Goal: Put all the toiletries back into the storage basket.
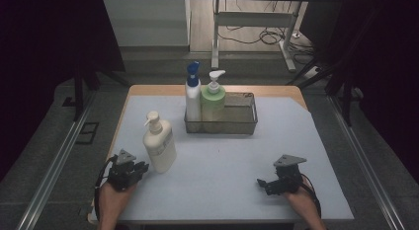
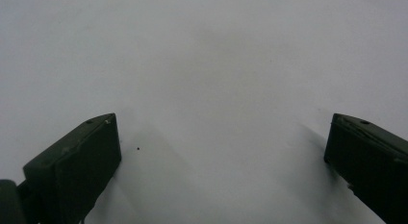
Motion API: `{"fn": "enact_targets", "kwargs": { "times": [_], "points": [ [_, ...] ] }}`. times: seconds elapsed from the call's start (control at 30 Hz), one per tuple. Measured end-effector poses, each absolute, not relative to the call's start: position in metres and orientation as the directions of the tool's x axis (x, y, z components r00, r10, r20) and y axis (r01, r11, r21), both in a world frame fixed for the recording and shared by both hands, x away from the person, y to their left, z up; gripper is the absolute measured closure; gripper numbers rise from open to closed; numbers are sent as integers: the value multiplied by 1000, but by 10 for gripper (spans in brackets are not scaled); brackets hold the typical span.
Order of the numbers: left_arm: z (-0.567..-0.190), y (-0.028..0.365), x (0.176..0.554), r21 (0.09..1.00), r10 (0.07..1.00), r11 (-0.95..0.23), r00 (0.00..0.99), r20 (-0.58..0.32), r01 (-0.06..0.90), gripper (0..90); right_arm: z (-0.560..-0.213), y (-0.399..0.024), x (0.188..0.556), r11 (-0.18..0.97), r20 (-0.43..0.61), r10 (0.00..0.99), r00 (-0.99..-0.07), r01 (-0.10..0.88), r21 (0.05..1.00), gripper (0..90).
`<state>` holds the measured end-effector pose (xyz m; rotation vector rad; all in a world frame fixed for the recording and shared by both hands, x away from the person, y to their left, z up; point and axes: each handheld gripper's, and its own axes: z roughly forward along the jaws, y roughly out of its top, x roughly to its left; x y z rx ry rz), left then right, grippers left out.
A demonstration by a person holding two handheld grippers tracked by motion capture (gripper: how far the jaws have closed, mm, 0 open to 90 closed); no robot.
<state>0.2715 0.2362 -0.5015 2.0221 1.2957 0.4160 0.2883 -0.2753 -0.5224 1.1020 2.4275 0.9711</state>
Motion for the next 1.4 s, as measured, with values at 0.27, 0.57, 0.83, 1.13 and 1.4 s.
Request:
{"fn": "enact_targets", "kwargs": {
  "times": [0.27, 0.57, 0.83, 1.13, 1.4],
  "points": [
    [-504, 235, 300, 703, 879, -244, 459, -131, 668, 894, -523, -275, 288, 476, 3, 752, -659, 546, 689, 0],
    [-512, 233, 316, 712, 844, -260, 512, -160, 652, 894, -523, -275, 288, 475, 2, 753, -658, 546, 690, 0],
    [-516, 230, 314, 724, 834, -246, 521, -180, 644, 895, -523, -275, 288, 475, 3, 753, -658, 547, 689, 0],
    [-516, 214, 316, 722, 822, -274, 544, -167, 635, 895, -523, -275, 288, 475, 3, 753, -658, 546, 690, 0],
    [-517, 205, 316, 727, 811, -283, 561, -167, 625, 895, -523, -275, 288, 476, 1, 752, -659, 545, 690, 0]
  ]
}}
